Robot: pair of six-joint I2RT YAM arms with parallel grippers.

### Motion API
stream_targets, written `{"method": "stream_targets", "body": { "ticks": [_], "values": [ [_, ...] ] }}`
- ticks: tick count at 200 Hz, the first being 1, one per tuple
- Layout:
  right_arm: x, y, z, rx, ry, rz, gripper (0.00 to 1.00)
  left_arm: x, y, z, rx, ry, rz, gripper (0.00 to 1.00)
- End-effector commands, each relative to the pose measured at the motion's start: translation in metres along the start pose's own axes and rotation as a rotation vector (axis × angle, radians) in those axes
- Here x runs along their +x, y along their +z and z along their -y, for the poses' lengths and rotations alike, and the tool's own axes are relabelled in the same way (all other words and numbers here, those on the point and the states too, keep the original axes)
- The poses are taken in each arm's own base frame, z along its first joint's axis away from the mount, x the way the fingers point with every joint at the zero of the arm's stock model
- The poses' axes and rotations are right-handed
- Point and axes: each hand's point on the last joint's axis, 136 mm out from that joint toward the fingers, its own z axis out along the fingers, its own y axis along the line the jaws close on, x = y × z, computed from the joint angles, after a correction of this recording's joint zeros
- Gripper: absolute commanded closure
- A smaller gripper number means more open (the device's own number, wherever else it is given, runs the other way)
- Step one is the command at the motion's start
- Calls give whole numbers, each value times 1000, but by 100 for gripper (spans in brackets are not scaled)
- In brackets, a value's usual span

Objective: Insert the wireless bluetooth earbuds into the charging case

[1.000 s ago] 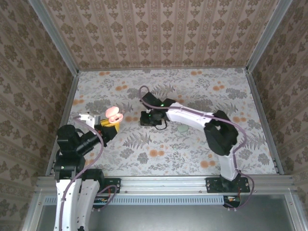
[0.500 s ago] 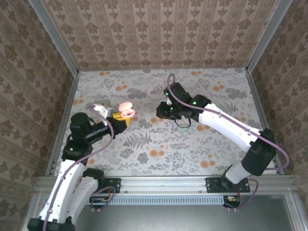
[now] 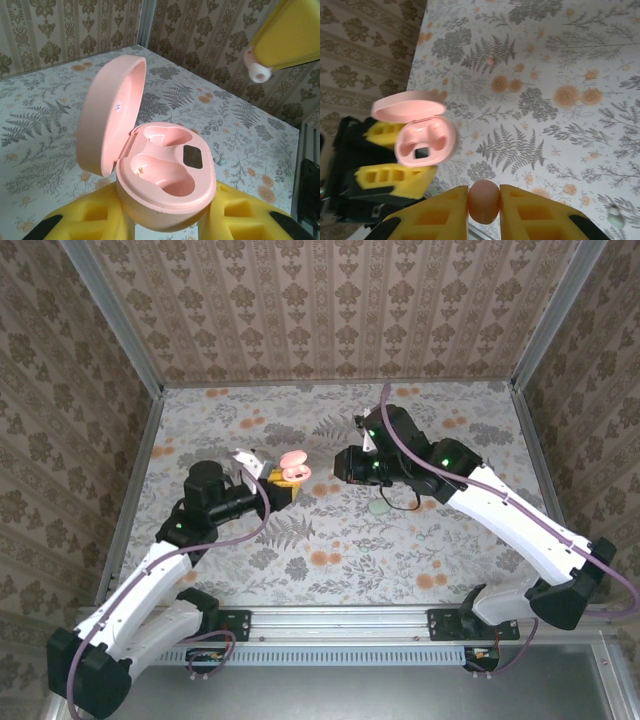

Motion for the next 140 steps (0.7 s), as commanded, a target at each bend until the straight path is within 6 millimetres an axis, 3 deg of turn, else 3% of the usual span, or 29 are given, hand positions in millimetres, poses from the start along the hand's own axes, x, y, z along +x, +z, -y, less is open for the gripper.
{"method": "stream_targets", "body": {
  "ticks": [1,90,140],
  "values": [
    [-3,-3,-9,15,-23,17,79,-16,0,0,-20,74,58,88],
    [3,28,-43,2,-109,-27,79,-6,1,3,-22,82,54,87],
    [9,44,-45,17,-135,-56,79,-5,0,4,-22,88,53,87]
  ]
}}
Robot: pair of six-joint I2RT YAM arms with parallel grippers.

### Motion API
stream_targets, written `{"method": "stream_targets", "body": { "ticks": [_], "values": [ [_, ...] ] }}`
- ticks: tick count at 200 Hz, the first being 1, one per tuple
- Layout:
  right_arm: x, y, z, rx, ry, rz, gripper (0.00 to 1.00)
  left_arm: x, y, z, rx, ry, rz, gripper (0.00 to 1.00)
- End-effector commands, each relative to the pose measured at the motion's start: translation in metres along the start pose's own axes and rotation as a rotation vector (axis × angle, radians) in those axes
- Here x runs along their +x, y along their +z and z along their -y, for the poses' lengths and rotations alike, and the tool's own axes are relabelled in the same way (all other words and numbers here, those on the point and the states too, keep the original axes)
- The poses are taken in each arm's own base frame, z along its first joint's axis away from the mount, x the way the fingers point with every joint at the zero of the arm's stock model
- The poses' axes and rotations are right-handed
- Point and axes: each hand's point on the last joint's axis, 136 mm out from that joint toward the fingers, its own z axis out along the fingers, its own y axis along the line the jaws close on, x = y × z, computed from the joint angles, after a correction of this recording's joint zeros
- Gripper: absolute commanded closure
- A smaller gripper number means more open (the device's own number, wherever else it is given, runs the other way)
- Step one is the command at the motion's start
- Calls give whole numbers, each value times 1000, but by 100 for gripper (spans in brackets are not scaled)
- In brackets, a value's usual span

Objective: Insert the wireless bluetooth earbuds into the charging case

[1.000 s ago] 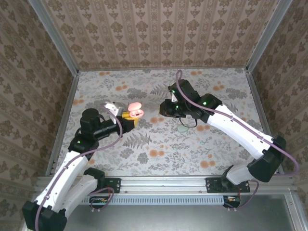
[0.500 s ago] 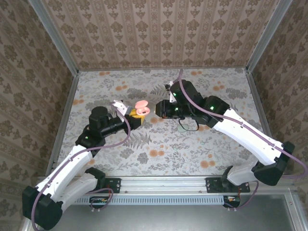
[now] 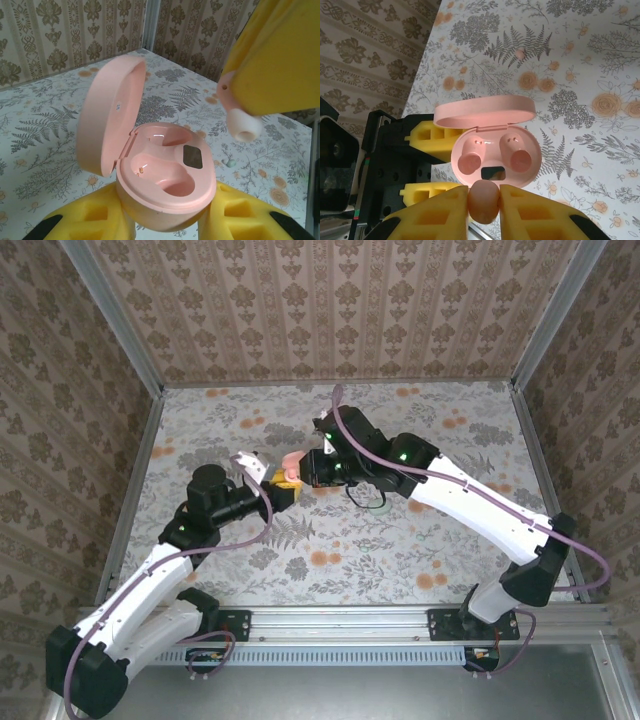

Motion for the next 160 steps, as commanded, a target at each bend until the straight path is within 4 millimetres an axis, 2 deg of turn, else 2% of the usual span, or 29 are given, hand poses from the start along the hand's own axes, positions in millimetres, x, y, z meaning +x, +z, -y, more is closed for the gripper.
{"method": "stream_targets", "body": {
  "ticks": [1,81,160],
  "values": [
    [0,4,2,30,-28,-7,79,-8,-3,3,1,49,40,88],
    [2,21,-2,25,-44,-40,78,-3,-2,3,-2,40,33,88],
    [7,23,-3,32,-61,-61,78,-8,-4,2,-15,57,32,88]
  ]
}}
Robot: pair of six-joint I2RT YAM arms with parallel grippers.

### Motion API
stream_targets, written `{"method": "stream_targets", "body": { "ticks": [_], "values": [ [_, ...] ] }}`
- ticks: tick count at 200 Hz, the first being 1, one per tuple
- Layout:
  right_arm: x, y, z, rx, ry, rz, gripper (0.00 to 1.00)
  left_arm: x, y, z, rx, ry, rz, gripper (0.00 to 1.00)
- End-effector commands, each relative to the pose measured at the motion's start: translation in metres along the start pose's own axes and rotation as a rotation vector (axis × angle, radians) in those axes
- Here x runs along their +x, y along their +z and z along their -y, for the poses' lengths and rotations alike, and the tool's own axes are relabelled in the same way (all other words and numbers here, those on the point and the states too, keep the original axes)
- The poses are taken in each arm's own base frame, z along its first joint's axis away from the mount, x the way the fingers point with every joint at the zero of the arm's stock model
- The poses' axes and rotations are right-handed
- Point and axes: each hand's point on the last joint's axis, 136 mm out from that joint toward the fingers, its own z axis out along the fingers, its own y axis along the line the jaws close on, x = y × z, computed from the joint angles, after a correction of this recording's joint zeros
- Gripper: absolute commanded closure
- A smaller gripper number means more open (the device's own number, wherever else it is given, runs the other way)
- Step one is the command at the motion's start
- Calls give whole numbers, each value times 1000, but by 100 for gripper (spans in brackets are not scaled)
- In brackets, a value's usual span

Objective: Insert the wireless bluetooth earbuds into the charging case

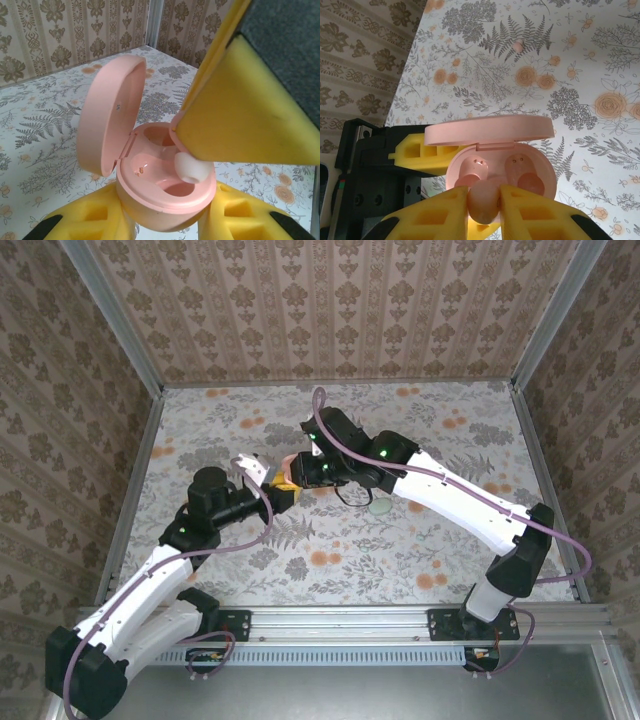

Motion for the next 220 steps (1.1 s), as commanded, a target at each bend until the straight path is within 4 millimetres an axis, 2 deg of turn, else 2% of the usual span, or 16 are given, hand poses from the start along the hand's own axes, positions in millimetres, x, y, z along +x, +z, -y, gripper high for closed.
{"method": "stream_targets", "body": {
  "ticks": [1,131,220],
  "values": [
    [3,-4,-4,2,-32,-17,78,-14,-4,4,-1,51,41,88],
    [0,8,-7,0,-36,-19,77,-15,-3,5,7,50,37,87],
    [6,13,-8,6,-44,-46,76,-14,-5,4,-3,57,36,88]
  ]
}}
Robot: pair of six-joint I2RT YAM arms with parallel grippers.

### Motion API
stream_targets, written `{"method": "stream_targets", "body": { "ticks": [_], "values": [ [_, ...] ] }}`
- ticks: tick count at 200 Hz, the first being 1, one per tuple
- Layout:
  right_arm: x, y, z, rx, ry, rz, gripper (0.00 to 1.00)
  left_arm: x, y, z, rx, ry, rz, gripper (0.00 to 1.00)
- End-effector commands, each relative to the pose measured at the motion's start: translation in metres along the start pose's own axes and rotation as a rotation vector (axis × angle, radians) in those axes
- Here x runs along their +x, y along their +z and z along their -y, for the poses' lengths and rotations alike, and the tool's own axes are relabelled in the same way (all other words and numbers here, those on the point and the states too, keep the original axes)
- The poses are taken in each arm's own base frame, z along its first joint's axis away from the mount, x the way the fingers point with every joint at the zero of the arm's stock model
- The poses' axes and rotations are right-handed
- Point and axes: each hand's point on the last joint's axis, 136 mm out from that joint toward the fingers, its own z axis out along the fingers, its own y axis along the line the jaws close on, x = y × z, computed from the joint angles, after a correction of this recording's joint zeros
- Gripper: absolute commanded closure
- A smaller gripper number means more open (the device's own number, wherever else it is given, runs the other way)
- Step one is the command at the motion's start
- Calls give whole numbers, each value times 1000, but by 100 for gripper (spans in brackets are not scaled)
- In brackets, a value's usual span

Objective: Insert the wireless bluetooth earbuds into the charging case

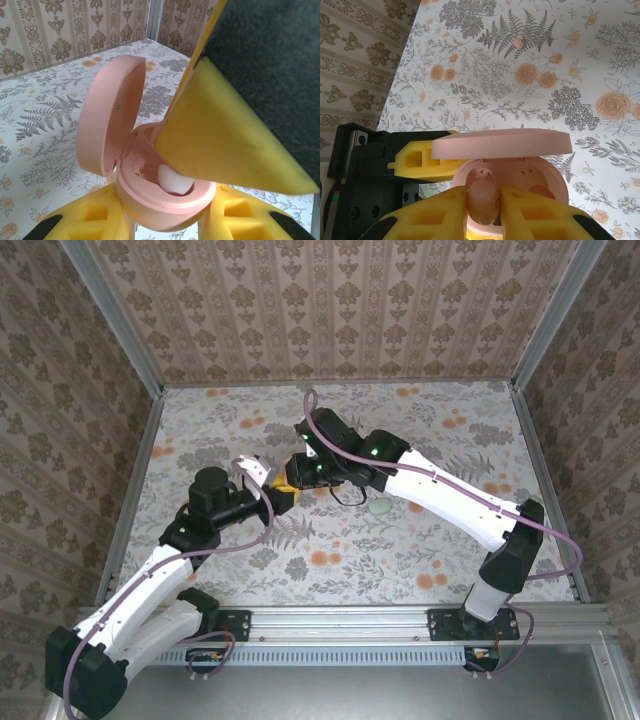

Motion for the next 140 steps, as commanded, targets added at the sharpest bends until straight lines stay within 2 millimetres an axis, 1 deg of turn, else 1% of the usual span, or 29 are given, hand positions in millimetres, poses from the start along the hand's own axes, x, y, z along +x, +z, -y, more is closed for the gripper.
{"method": "stream_targets", "body": {
  "ticks": [1,22,46,76,90,140],
  "values": [
    [4,0,-6,-7,-22,-22,76,-21,-6,5,2,58,62,88],
    [3,-2,-7,-7,-24,-19,75,-21,-6,5,1,56,61,88],
    [4,-3,-8,-11,-25,-21,71,-20,-6,5,0,56,60,87],
    [0,-8,-11,-21,-23,-9,66,-20,-6,5,-2,56,59,88],
    [-3,-12,-14,-28,-24,1,66,-20,-7,5,-5,59,60,88],
    [-19,-39,-21,-56,-32,92,66,-18,-10,4,-20,61,64,88]
  ]
}}
